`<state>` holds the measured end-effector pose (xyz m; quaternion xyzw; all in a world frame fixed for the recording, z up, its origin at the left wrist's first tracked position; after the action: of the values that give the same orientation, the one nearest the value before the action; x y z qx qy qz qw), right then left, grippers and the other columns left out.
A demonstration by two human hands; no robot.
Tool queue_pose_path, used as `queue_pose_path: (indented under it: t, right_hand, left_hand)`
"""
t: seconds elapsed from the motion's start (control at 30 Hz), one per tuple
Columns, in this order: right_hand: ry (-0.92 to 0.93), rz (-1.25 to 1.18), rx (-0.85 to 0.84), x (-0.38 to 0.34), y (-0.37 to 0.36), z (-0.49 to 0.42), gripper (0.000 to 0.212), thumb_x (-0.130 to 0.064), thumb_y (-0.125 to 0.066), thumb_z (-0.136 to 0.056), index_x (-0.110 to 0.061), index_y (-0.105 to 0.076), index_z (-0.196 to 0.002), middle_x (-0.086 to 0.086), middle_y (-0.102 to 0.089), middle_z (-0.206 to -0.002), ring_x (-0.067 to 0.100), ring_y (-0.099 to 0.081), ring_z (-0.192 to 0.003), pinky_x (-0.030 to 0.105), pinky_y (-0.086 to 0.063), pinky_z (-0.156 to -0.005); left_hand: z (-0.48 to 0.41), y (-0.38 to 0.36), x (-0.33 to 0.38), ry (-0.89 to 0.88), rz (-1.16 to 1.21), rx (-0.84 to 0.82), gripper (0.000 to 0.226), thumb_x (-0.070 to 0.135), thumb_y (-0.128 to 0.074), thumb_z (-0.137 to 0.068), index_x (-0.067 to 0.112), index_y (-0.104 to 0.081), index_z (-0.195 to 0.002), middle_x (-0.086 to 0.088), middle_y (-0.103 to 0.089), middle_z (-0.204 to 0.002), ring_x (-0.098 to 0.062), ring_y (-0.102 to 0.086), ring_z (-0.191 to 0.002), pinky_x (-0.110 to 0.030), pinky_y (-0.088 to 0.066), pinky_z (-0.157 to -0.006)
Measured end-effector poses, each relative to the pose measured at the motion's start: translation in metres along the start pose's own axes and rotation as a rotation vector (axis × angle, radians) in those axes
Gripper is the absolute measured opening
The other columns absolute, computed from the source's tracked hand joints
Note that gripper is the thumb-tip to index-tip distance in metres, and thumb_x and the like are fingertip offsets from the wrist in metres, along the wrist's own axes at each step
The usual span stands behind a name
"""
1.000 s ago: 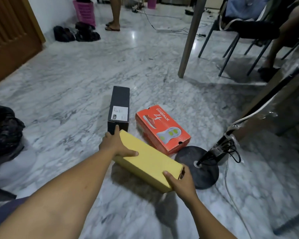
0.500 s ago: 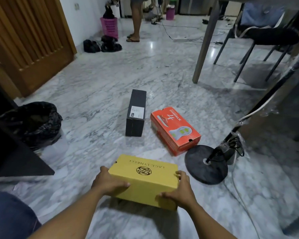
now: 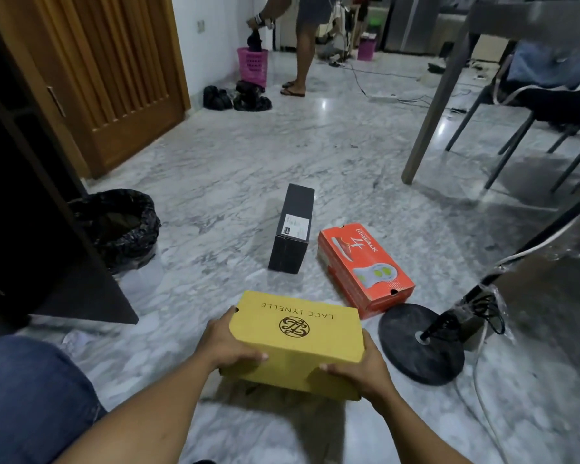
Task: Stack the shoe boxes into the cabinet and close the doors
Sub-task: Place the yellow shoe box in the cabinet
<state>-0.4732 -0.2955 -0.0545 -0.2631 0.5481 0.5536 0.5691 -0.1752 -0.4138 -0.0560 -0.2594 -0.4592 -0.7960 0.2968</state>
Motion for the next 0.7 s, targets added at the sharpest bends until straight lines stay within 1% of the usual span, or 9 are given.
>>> queue_pose_path:
  t: [0.1, 0.13, 0.2, 0.27, 0.37, 0.47, 0.57, 0.63, 0.7]
  right_hand:
    - [0.098, -0.040, -0.017, -0.039, -0.004, 0.002, 0.096, -0.023, -0.100, -0.043, -0.033, -0.050, -0.124, -0.017, -0.063, -0.116, -0.004, -0.061, -0.102, 0.020, -0.050, -0.078]
    - [0.125, -0.038, -0.024, -0.051, -0.007, 0.006, 0.100, -0.024, -0.101, -0.043, -0.033, -0.048, -0.127, -0.017, -0.063, -0.117, -0.002, -0.060, -0.104, 0.021, -0.050, -0.079]
    - [0.166, -0.043, -0.033, -0.072, -0.016, 0.014, 0.105, -0.029, -0.102, -0.041, -0.035, -0.047, -0.129, -0.015, -0.063, -0.119, 0.004, -0.059, -0.109, 0.032, -0.053, -0.087]
    - [0.191, -0.053, -0.046, -0.090, -0.030, 0.025, 0.102, -0.032, -0.102, -0.041, -0.037, -0.047, -0.127, -0.014, -0.063, -0.119, 0.007, -0.059, -0.109, 0.039, -0.054, -0.092]
    - [0.210, -0.071, -0.132, -0.108, -0.066, 0.035, 0.093, -0.034, -0.102, -0.042, -0.039, -0.050, -0.118, -0.014, -0.065, -0.115, 0.009, -0.061, -0.106, 0.040, -0.055, -0.090]
    - [0.234, -0.098, -0.253, -0.120, -0.116, 0.039, 0.104, -0.047, -0.102, -0.035, -0.040, -0.050, -0.124, -0.010, -0.068, -0.116, 0.015, -0.064, -0.107, 0.046, -0.057, -0.090]
    - [0.261, -0.110, -0.394, -0.137, -0.176, 0.049, 0.098, -0.047, -0.101, -0.039, -0.036, -0.051, -0.122, -0.007, -0.068, -0.115, 0.016, -0.065, -0.104, 0.048, -0.057, -0.088]
    - [0.256, -0.142, -0.505, -0.156, -0.218, 0.066, 0.100, -0.045, -0.100, -0.044, -0.035, -0.044, -0.125, -0.008, -0.063, -0.115, 0.018, -0.062, -0.106, 0.046, -0.056, -0.089]
    - [0.272, -0.189, -0.601, -0.174, -0.261, 0.082, 0.107, -0.048, -0.099, -0.042, -0.033, -0.042, -0.131, -0.008, -0.061, -0.115, 0.019, -0.060, -0.107, 0.046, -0.056, -0.090]
  left_hand:
    - [0.014, 0.032, 0.011, -0.069, 0.037, 0.090, 0.144, 0.066, -0.095, -0.019, 0.038, -0.036, -0.148, -0.004, -0.047, -0.132, -0.027, -0.049, -0.127, -0.035, -0.047, -0.102]
    - [0.021, 0.046, 0.015, -0.080, 0.040, 0.114, 0.145, 0.065, -0.095, -0.019, 0.039, -0.035, -0.149, -0.004, -0.046, -0.133, -0.028, -0.048, -0.128, -0.035, -0.047, -0.101]
    - [0.039, 0.074, 0.024, -0.106, 0.024, 0.166, 0.149, 0.064, -0.095, -0.022, 0.037, -0.030, -0.152, -0.007, -0.043, -0.139, -0.030, -0.044, -0.133, -0.039, -0.045, -0.105]
    - [0.063, 0.103, 0.030, -0.111, 0.002, 0.220, 0.146, 0.057, -0.098, -0.030, 0.034, -0.027, -0.155, -0.011, -0.039, -0.142, -0.031, -0.040, -0.137, -0.038, -0.041, -0.108]
    - [0.096, 0.143, 0.012, -0.053, -0.013, 0.303, 0.146, 0.057, -0.098, -0.029, 0.030, -0.030, -0.155, -0.011, -0.040, -0.146, -0.030, -0.040, -0.137, -0.038, -0.040, -0.111]
    - [0.118, 0.183, -0.037, 0.045, -0.084, 0.394, 0.158, 0.078, -0.086, -0.006, 0.036, -0.038, -0.150, -0.001, -0.054, -0.141, -0.020, -0.052, -0.127, -0.035, -0.046, -0.107]
    - [0.163, 0.228, -0.075, 0.167, -0.082, 0.484, 0.166, 0.078, -0.082, 0.003, 0.034, -0.036, -0.151, -0.002, -0.050, -0.144, -0.021, -0.048, -0.132, -0.036, -0.044, -0.109]
    - [0.209, 0.261, -0.083, 0.246, -0.111, 0.553, 0.161, 0.078, -0.082, 0.002, 0.035, -0.041, -0.148, 0.000, -0.053, -0.140, -0.022, -0.050, -0.128, -0.037, -0.046, -0.106]
    - [0.253, 0.293, -0.087, 0.297, -0.142, 0.634, 0.151, 0.076, -0.085, -0.004, 0.036, -0.046, -0.143, 0.002, -0.058, -0.136, -0.020, -0.053, -0.125, -0.035, -0.047, -0.104]
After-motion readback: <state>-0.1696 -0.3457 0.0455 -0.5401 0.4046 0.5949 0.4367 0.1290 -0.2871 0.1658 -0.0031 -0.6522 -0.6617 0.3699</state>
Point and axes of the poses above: each hand's wrist, its own z-axis away from the middle knuckle, its own y-axis out of the back of the hand, x = y × z, the point moved 5 cm from there along -z, towards the middle knuckle
